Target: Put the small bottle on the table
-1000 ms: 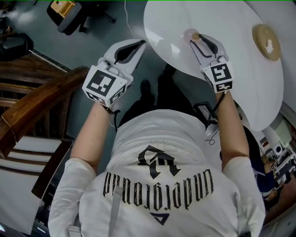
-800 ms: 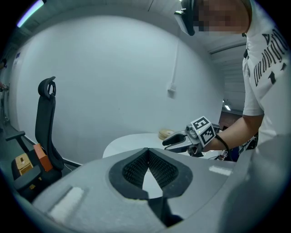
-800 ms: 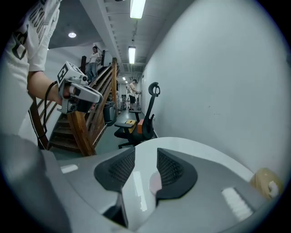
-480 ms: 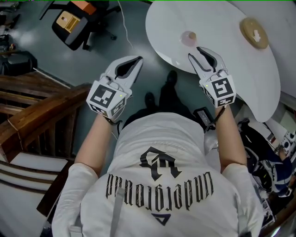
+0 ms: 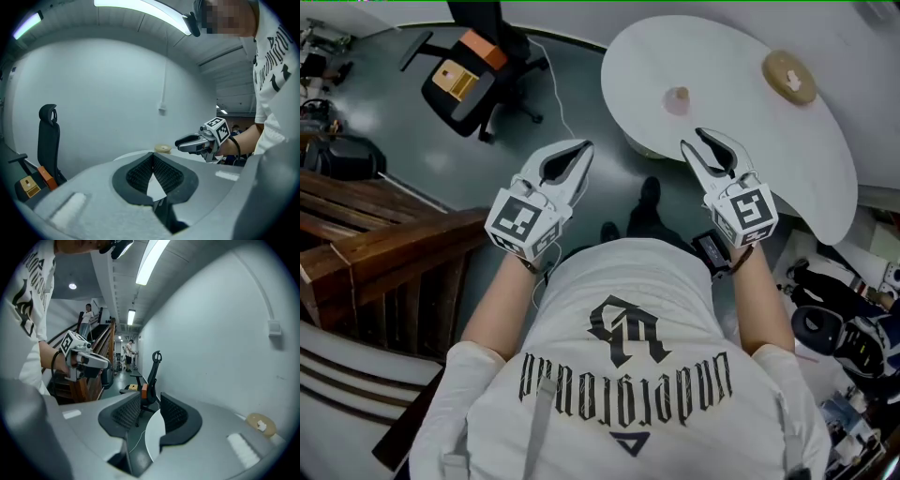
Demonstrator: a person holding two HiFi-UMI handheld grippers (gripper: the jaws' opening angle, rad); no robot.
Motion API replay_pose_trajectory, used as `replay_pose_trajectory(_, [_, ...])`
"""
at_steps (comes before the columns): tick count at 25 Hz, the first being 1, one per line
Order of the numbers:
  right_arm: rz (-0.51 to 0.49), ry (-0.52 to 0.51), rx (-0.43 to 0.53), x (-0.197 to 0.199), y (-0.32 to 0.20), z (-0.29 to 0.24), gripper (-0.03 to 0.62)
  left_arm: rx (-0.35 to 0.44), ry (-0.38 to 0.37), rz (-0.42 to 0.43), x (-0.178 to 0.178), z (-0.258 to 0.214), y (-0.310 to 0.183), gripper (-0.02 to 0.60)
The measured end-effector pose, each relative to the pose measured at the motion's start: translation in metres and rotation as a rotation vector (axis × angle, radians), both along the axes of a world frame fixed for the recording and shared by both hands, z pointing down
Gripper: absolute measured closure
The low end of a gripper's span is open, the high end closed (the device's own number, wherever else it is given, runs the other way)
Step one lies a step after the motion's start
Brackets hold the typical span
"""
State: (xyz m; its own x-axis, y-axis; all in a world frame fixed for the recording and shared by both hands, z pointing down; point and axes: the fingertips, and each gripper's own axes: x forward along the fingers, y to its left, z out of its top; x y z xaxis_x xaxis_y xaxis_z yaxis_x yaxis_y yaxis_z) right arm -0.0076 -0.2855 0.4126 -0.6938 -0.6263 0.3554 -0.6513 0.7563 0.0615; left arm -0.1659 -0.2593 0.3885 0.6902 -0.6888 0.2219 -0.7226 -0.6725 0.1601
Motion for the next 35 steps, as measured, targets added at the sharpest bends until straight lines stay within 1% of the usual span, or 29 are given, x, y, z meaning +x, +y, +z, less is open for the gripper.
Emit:
replay_pose_trajectory(5, [0.004, -0.019, 0.047, -0.007, 0.021, -0.028, 0.468, 0.049, -0.057, 0.037, -0.001, -0.015, 0.020, 0.575])
replay_pose_trajectory(8, [0.005, -0.019, 0.066, -0.012, 0.031, -0.035, 0.476, 0.074, -0.060, 0.049, -0.005, -0.022, 0.028, 0.575])
replay_pose_trajectory(12, [0.011, -0.015, 0.078, -0.016, 0.046, -0.040, 0.492, 0.082, -0.055, 0.062, -0.009, -0.022, 0.038, 0.575])
replay_pose_trajectory(16, [0.056, -0.003, 0.080, -0.015, 0.062, -0.039, 0.527, 0.067, -0.040, 0.084, -0.010, -0.014, 0.046, 0.575])
replay_pose_trajectory(19, [0.089, 0.012, 0.069, -0.009, 0.085, -0.041, 0.545, 0.057, -0.028, 0.116, -0.001, -0.009, 0.062, 0.575])
replay_pose_trajectory(21, [0.092, 0.011, 0.073, -0.002, 0.099, -0.044, 0.554, 0.061, -0.028, 0.128, 0.007, -0.011, 0.072, 0.575])
replay_pose_trajectory(26, [0.123, -0.009, 0.079, 0.022, 0.116, -0.047, 0.563, 0.061, -0.049, 0.171, 0.033, -0.011, 0.086, 0.575])
replay_pose_trajectory(28, [0.138, -0.010, 0.079, 0.030, 0.122, -0.051, 0.566, 0.063, -0.054, 0.176, 0.041, -0.012, 0.092, 0.575])
replay_pose_trajectory(31, [0.115, -0.021, 0.095, 0.043, 0.143, -0.053, 0.571, 0.064, -0.059, 0.172, 0.057, -0.014, 0.111, 0.575])
replay_pose_trajectory(35, [0.109, -0.035, 0.093, 0.072, 0.176, -0.052, 0.576, 0.057, -0.053, 0.160, 0.085, -0.016, 0.143, 0.575])
